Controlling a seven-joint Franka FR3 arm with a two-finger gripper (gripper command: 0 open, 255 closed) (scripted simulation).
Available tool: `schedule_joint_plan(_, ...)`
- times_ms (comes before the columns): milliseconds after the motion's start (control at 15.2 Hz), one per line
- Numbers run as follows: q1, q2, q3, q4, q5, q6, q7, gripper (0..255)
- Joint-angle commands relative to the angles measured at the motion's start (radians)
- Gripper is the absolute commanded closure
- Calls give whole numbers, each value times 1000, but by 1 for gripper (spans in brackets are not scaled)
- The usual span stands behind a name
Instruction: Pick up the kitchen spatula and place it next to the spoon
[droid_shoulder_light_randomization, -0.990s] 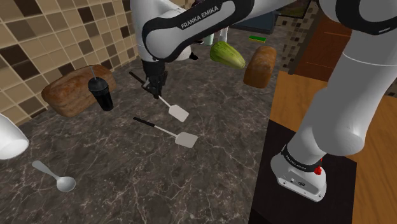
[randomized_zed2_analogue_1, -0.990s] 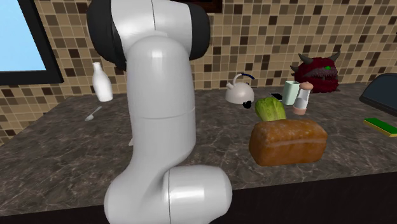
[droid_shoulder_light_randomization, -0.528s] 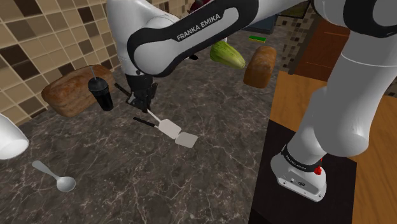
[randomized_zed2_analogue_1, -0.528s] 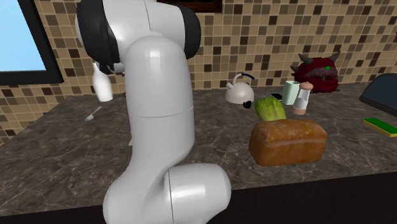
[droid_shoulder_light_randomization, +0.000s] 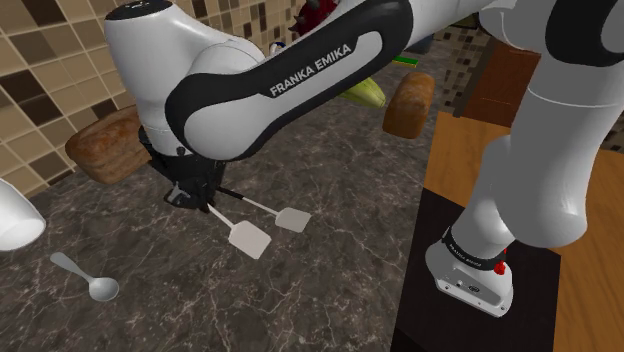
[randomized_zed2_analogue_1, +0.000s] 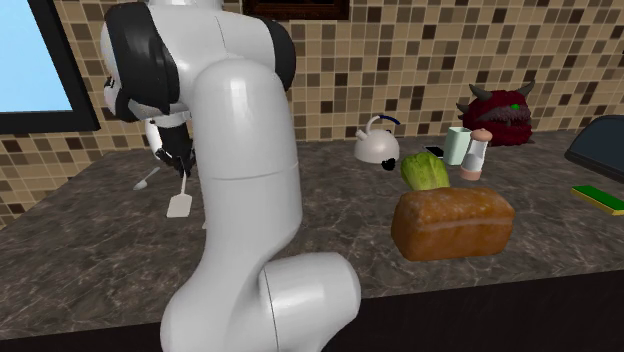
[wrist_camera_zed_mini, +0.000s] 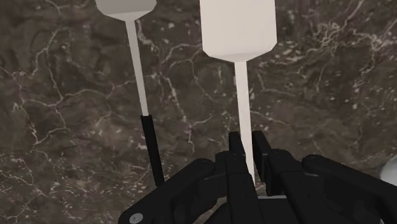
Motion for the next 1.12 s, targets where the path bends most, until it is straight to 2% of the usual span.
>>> schedule_joint_plan(0, 34, 25, 16, 36, -15, -16, 55, 255)
schedule_joint_plan(462, 153, 140, 55, 194, -71, -74, 217, 255)
schedule_joint_plan(858, 277, 283, 71, 402, -126, -157, 342, 255)
schedule_joint_plan(1056, 276, 291, 68, 375, -131, -121, 347, 255)
